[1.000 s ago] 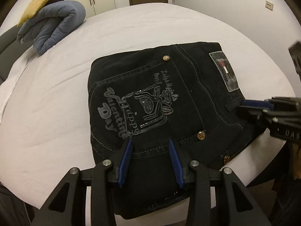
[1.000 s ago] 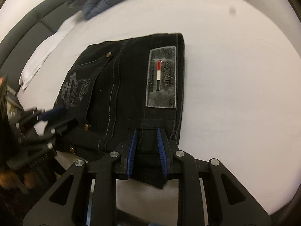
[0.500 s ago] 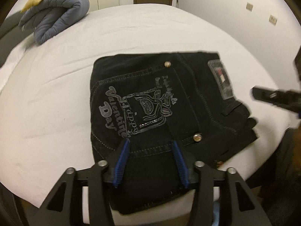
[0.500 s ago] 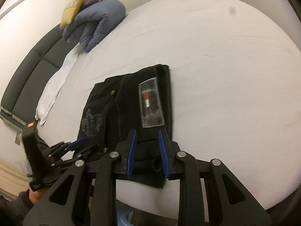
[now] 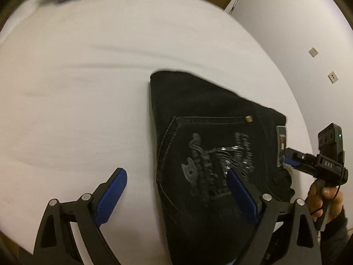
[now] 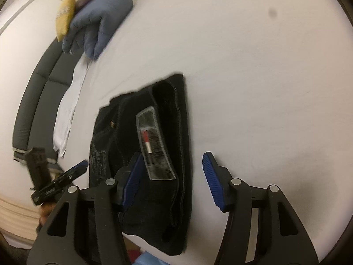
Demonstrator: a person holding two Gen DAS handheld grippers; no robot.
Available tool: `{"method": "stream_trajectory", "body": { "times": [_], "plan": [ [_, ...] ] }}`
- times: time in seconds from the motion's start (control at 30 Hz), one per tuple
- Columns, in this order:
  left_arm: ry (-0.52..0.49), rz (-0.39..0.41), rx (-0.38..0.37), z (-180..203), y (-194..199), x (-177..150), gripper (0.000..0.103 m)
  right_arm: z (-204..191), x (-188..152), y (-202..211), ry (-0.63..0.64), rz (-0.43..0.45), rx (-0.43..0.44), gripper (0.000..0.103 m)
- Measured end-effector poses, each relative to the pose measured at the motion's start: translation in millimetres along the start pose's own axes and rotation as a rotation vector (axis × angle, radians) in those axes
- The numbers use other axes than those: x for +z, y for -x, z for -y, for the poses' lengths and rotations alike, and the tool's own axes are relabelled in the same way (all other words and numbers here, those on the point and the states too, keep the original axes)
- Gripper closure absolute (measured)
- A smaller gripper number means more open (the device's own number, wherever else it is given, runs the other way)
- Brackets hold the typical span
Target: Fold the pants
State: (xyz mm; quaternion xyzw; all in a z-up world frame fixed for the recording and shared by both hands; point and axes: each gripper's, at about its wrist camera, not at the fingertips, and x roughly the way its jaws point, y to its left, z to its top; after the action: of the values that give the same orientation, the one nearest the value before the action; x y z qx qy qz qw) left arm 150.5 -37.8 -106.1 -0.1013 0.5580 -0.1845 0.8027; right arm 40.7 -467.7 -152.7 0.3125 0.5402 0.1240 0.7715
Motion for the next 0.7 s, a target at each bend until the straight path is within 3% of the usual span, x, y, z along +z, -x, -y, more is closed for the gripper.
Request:
{"method": "stream_trajectory", "body": {
  "times": [0.17,0.23,0.27,0.33,0.43,0.5,0.57,0.7],
  "plan": [
    [0.010,-0.077,0.010,0,-24,11,0.014,5,13,-27,-0.039,-0.045,0.077,0.049],
    [-0.017,-0.100,0.026,8,-29,14,0.014,4,19,-34,-0.051,-0.046,0.094,0.056],
    [-0.031,-0.104,0.032,12,-30,14,0.018,4,21,-36,-0.048,-0.049,0.086,0.064],
    [-0.057,-0.115,0.012,22,-33,14,0.041,-2,24,-42,-0.026,-0.056,0.061,0.071],
    [-0.084,-0.116,0.038,34,-34,14,0.054,-13,23,-41,0.023,-0.040,0.017,0.079],
    [-0.074,-0.108,0.044,37,-27,15,0.070,-23,21,-38,0.054,-0.019,-0.007,0.084],
    [-0.071,-0.098,0.029,40,-18,19,0.079,-35,18,-29,0.078,0.007,-0.014,0.087],
    [-0.110,-0.031,0.019,61,10,36,0.081,-63,28,-6,0.133,0.053,0.021,0.088]
  ]
}}
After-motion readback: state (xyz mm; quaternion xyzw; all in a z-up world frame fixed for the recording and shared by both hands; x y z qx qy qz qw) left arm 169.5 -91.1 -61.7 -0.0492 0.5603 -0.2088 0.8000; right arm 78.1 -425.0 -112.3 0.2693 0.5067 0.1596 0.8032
